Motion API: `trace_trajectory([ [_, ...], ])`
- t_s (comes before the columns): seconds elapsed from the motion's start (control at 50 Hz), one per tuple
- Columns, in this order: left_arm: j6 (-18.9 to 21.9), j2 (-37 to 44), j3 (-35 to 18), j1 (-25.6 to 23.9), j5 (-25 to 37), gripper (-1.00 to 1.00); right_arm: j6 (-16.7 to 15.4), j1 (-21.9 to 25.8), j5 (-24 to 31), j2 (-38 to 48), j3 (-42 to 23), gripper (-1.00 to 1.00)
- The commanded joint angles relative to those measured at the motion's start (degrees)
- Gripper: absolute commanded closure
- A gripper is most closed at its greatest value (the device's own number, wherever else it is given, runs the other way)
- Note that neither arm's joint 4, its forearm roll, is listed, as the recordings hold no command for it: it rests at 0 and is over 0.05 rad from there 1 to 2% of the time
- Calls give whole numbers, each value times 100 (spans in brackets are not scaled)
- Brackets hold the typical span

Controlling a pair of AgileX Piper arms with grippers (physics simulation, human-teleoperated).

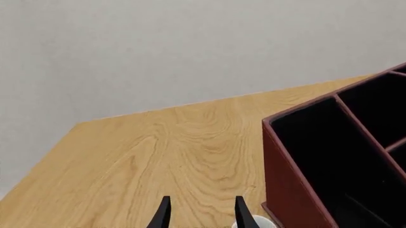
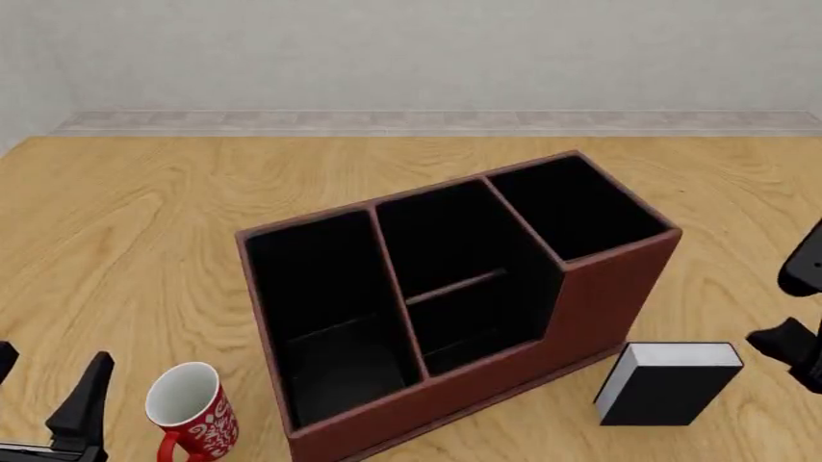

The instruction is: Pick up the book and place it in the right compartment of the caddy.

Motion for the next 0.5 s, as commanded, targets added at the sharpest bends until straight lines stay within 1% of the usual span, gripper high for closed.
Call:
trace_trajectory([
  [0.02, 53, -6, -33, 17, 64, -100, -529, -207, 119, 359, -128, -100],
  [0.04, 52, -5, -40, 33, 72, -100, -572, -285, 90, 430, -185, -100],
  [0.06, 47, -8, -48, 36, 77, -100, -787, -387, 88, 417, -78, -100],
  [0.12, 56, -6, -46, 36, 79, -100, -727, -340, 29, 536, -149, -100],
  [0.16, 56, -7, -42, 50, 72, -100, -889, -458, -92, 620, -94, -100],
  [0.18, 59, -7, -36, 52, 70, -100, -1021, -539, -147, 651, -23, -100],
  [0.2, 68, -7, -29, 45, 69, -100, -1052, -532, -145, 676, 5, -100],
  [0.26, 58, -8, -34, 64, 79, -100, -991, -393, -222, 808, -73, -100],
  [0.3, 72, -9, -25, 90, 73, -100, -1071, -267, -221, 829, 4, -100],
  [0.36, 72, -8, -24, 89, 82, -100, -1071, -267, -221, 829, 4, -100],
  [0.38, 50, -9, -48, 95, 90, -100, -1221, -222, -282, 889, 112, -100],
  [0.42, 33, -8, -61, 117, 93, -100, -997, -20, -326, 1018, -40, -100],
  [0.46, 40, -8, -65, 118, 95, -100, -1064, 113, -309, 1003, 95, -100],
  [0.48, 92, -8, -70, 129, 76, -100, -1138, 22, -321, 1004, 183, -100],
  [0.5, 404, -9, -13, 74, 17, -100, -1319, -99, -355, 959, 322, -100],
])
